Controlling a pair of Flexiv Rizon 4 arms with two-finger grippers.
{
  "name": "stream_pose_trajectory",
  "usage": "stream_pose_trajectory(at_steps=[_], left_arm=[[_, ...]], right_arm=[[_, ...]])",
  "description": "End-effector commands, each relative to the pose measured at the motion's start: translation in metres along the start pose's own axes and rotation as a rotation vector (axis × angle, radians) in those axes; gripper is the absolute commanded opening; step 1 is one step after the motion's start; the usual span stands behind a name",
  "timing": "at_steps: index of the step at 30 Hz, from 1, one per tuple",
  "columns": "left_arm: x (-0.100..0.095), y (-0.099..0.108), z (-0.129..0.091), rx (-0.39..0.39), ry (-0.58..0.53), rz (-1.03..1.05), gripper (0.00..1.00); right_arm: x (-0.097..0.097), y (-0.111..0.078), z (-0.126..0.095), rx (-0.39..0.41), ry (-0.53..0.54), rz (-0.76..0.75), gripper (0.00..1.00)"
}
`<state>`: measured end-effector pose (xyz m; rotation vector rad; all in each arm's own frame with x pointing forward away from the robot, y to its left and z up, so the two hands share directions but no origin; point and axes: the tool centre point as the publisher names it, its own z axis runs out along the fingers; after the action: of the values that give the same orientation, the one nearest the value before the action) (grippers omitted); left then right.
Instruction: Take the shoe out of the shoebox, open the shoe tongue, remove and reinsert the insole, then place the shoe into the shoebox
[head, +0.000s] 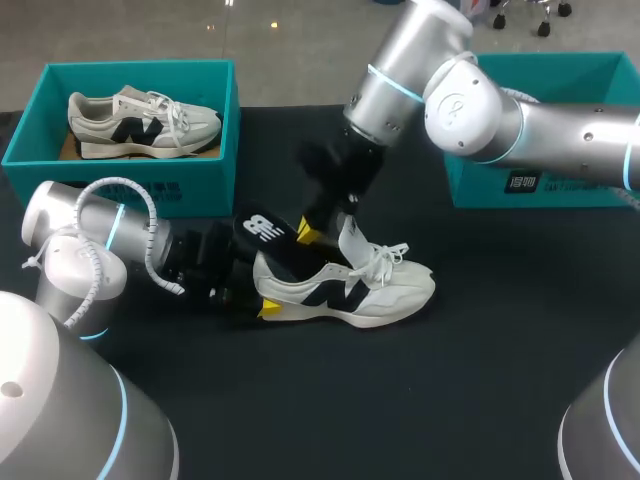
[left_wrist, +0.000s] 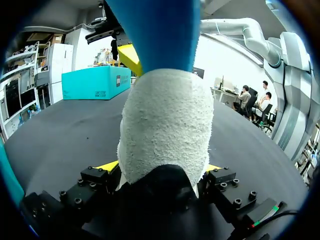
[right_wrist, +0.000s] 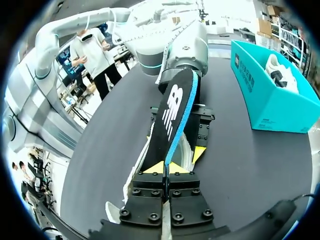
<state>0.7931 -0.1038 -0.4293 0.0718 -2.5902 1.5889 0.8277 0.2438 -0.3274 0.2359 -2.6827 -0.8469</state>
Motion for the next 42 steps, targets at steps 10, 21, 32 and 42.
stream_pose_trajectory(at_steps=[10, 21, 32, 42], left_arm=[[0.001, 0.003, 0.002, -0.003, 0.001, 0.000, 0.00], [0.001, 0.003, 0.002, -0.003, 0.001, 0.000, 0.00], [0.001, 0.003, 0.002, -0.003, 0.001, 0.000, 0.00], [0.001, 0.003, 0.002, -0.003, 0.001, 0.000, 0.00]], right_arm=[[0.005, 0.031, -0.043, -0.109, -0.135, 0.050, 0.00], [-0.002, 0.065, -0.093, -0.248, -0.260, 0.074, 0.00], [-0.011, 0.100, -0.150, -0.348, -0.367, 0.022, 0.00], [-0.011, 0.101, -0.159, -0.368, -0.379, 0.013, 0.00]])
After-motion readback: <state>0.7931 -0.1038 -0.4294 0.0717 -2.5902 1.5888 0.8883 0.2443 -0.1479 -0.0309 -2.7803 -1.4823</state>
